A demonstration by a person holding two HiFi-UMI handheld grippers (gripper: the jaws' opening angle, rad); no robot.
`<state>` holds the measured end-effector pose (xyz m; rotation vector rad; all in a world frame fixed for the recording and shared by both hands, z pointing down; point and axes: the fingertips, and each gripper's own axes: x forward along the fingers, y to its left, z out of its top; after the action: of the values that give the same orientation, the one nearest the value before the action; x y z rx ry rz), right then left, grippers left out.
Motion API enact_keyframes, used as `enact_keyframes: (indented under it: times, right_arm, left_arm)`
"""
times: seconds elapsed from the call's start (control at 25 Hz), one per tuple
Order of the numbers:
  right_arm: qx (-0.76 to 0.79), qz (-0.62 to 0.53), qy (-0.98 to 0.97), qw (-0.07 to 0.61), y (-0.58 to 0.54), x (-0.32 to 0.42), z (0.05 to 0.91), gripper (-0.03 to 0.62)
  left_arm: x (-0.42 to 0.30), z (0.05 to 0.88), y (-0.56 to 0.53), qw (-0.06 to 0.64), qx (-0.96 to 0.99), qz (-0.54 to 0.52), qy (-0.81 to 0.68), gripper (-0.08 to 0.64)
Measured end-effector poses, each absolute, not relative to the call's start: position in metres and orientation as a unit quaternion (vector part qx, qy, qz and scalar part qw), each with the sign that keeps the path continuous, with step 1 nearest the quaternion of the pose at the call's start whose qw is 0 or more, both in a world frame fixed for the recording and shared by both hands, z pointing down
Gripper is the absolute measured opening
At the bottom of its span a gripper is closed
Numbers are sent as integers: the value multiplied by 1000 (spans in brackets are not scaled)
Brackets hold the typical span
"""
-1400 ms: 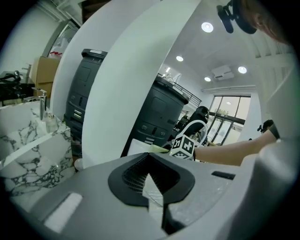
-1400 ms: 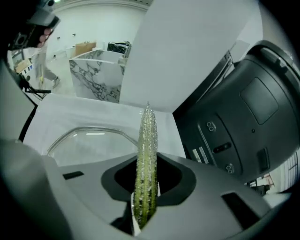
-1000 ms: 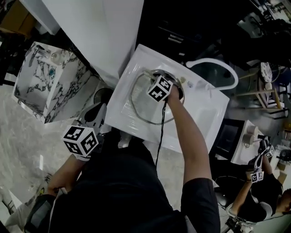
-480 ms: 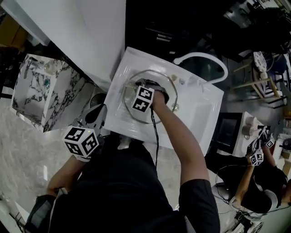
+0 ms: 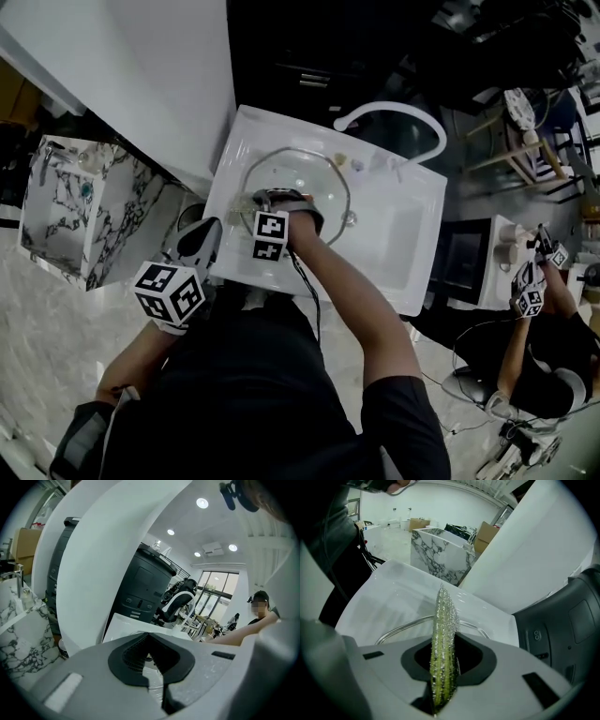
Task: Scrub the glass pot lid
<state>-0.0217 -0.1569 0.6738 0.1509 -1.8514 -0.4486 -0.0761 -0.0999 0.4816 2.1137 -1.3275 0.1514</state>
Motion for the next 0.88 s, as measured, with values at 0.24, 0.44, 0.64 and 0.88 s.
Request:
enact_keyframes:
  times: [0.24,0.44,0.64,0.88]
  right_arm:
    - [65,-194,-794,572,-140,-20,675,66]
    - [63,-199,-797,567,-124,-19,675,66]
    - [58,-211,-797,563,-105,-15,678,66]
    - [43,-201,-802,561,-77,-9,683,66]
  left_arm:
    - [-62,480,-110,312,815,61,-485,0]
    - [-51,476,-121,306,824,64,-473,0]
    - [-36,473,-129,299,835,68,-456,0]
    - [-25,474,-131,298,844,78,-440,0]
